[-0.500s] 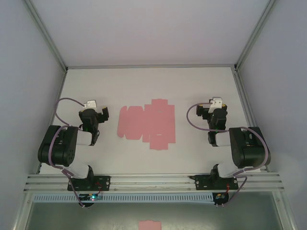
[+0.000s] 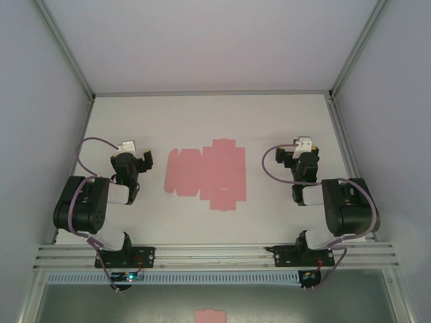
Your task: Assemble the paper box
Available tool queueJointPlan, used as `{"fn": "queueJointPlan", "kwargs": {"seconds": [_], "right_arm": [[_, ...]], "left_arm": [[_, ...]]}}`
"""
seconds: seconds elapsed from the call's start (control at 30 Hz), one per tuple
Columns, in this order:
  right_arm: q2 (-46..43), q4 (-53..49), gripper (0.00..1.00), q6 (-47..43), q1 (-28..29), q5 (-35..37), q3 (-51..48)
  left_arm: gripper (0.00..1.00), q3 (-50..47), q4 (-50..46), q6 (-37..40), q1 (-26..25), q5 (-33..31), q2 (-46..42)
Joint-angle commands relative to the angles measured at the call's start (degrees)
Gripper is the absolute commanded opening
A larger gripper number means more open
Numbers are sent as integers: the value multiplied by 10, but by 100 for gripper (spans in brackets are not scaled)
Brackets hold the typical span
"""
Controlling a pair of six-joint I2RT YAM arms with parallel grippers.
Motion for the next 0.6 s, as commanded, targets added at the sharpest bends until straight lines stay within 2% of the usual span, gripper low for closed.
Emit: {"fn": "queueJointPlan", "kwargs": {"seconds": [0.0, 0.13, 0.33, 0.4, 0.47, 0.57], "right_arm": [[-7, 8, 98, 9, 6, -7, 4], [-7, 6, 98, 9, 6, -8, 5], [-8, 7, 98, 14, 1, -17, 6], [-21, -20, 98, 15, 1, -13, 18], [-58, -79, 98, 18, 2, 12, 33], [-124, -164, 98, 10, 28, 75, 50]], "left_arm": [[100, 10, 14, 11, 0, 1, -8], [100, 23, -9, 25, 2, 51, -8], [100, 22, -10, 27, 3, 58, -8], [100, 29, -19, 23, 3, 53, -13], [100, 54, -97, 6, 3, 6, -51], [100, 145, -340, -63, 4, -48, -128]]}}
